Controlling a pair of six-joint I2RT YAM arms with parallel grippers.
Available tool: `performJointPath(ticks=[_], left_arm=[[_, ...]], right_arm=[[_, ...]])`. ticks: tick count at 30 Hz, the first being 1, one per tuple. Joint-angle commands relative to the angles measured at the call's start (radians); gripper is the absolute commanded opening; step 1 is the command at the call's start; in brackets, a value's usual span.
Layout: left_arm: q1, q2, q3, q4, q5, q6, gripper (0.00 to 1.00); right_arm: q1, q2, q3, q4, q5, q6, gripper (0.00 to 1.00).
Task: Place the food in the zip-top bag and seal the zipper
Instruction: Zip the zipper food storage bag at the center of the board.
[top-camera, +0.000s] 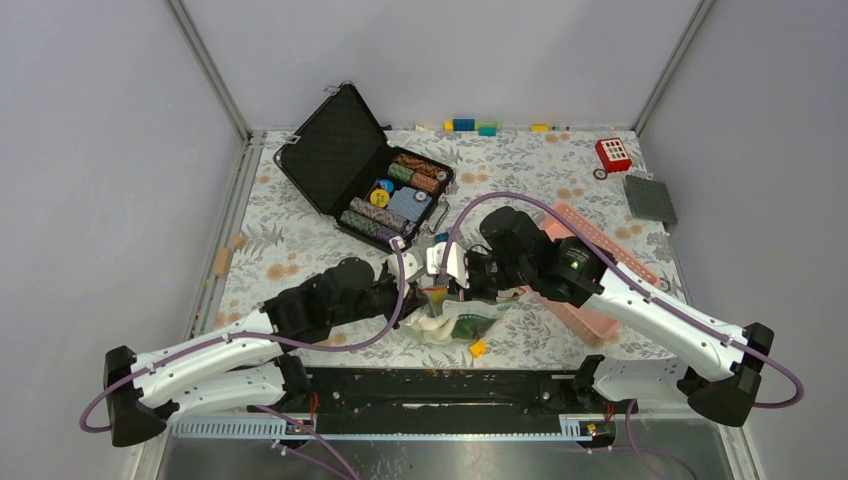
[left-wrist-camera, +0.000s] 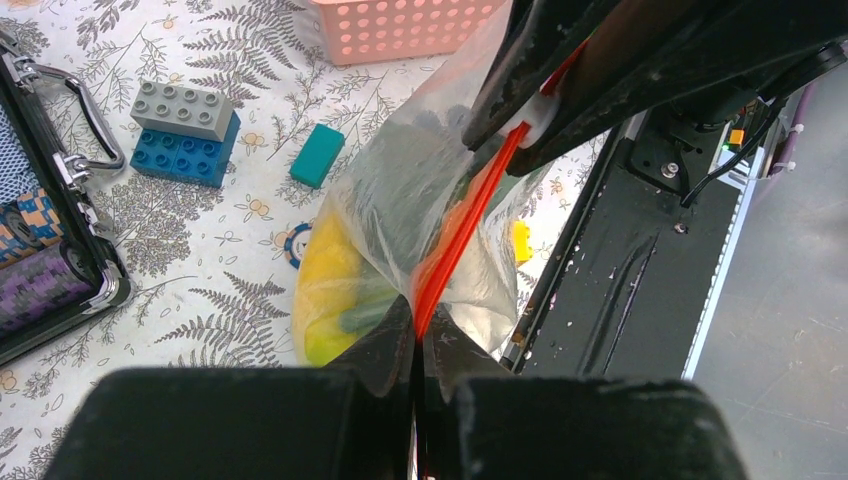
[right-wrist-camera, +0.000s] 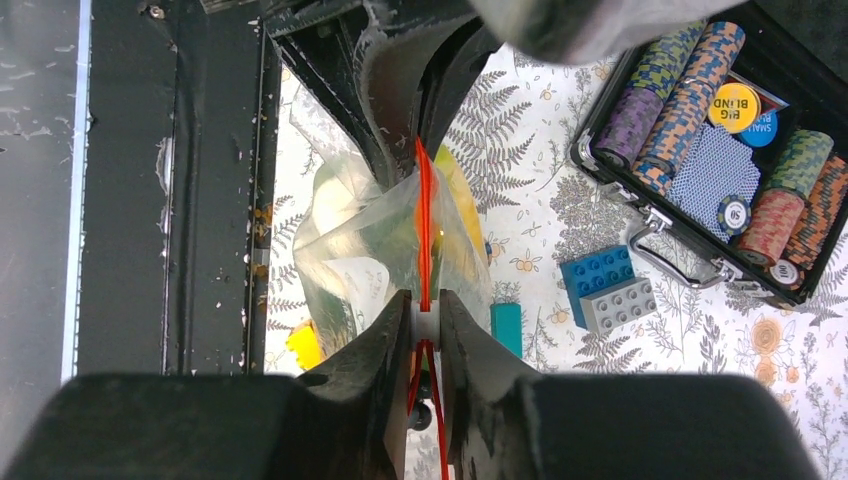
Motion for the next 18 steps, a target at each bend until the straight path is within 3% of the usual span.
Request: performJointPath(ticks=[1, 9, 18], left_arm=[[0.002, -0.036, 0.001, 0.069, -0.024, -0.008, 0.0], [0.003, -0.093, -0.043, 0.047, -0.199, -0.019, 0.0], [0.015, -0.114, -0.078, 0.092, -0.565, -0.092, 0.0]], right_arm=[[0.005, -0.044, -0.01, 0.014, 0.013, -0.016, 0.16], [-0.062, -0.102, -0.032, -0.067, 0.063, -0.008, 0.08], [-0.178, -0.197, -0.079, -0.089, 0.121, 0.03, 0.07]])
